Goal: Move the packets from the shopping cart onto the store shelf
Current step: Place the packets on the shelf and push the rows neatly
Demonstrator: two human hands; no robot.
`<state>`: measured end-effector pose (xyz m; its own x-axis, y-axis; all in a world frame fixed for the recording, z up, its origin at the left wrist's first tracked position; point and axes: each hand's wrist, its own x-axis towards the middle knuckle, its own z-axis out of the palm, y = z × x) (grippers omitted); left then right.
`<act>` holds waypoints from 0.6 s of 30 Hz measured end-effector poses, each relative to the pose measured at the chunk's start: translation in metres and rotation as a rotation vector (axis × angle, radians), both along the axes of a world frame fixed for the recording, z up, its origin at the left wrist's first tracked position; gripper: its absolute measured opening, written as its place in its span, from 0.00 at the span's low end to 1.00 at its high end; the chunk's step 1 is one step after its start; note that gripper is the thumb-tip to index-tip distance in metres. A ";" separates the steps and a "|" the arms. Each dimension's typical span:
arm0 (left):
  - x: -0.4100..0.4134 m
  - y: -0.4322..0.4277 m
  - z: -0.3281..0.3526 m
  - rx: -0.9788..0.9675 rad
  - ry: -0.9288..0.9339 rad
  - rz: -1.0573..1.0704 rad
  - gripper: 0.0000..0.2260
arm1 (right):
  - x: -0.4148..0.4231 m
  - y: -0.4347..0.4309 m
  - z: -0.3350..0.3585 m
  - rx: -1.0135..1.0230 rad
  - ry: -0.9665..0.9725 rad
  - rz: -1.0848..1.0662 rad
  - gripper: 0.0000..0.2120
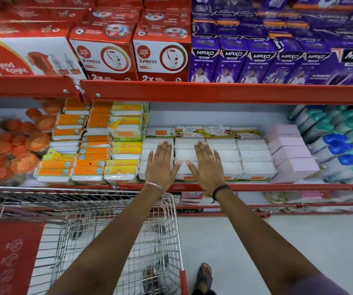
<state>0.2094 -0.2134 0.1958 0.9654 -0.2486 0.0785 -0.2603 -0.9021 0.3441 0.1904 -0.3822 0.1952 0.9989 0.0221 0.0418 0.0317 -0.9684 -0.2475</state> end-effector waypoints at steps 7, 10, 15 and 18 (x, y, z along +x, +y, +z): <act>0.004 -0.007 -0.013 0.195 0.005 -0.043 0.36 | 0.008 -0.005 -0.011 -0.013 -0.018 0.001 0.35; 0.005 -0.007 -0.015 0.190 0.004 -0.047 0.37 | 0.008 -0.005 -0.012 0.001 -0.016 -0.006 0.34; 0.005 -0.008 -0.014 0.206 -0.004 -0.039 0.36 | 0.009 -0.006 -0.007 0.057 0.014 0.022 0.34; 0.000 -0.018 -0.008 0.188 0.001 -0.027 0.32 | 0.003 -0.021 0.003 0.149 -0.016 0.027 0.34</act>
<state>0.2097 -0.2314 0.1875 0.9584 -0.2843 0.0272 -0.2847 -0.9434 0.1701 0.1930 -0.4033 0.1987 0.9972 0.0416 0.0623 0.0626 -0.9195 -0.3881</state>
